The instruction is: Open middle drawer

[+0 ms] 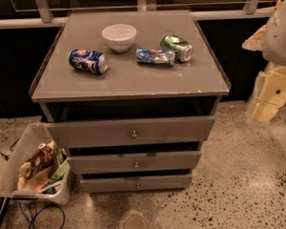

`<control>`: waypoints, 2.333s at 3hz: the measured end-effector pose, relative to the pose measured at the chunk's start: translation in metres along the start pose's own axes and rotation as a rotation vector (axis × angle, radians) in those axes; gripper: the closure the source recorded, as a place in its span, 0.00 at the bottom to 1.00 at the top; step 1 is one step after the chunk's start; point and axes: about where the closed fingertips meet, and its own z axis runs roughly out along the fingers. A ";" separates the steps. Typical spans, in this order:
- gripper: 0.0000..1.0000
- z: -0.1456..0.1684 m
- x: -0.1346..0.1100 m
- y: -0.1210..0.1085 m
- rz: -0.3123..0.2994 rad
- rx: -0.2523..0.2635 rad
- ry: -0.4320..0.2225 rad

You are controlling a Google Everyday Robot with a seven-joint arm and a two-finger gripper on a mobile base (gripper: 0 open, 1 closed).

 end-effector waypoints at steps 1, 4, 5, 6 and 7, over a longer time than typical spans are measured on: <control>0.00 0.000 0.000 0.000 0.000 0.001 -0.003; 0.00 0.100 0.028 0.026 -0.050 0.003 -0.108; 0.00 0.102 0.026 0.016 -0.048 0.058 -0.121; 0.00 0.102 0.026 0.016 -0.048 0.058 -0.121; 0.00 0.140 0.019 0.023 -0.051 -0.008 -0.092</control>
Offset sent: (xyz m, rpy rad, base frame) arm 0.0033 -0.0033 -0.0844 0.0501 0.0554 0.0700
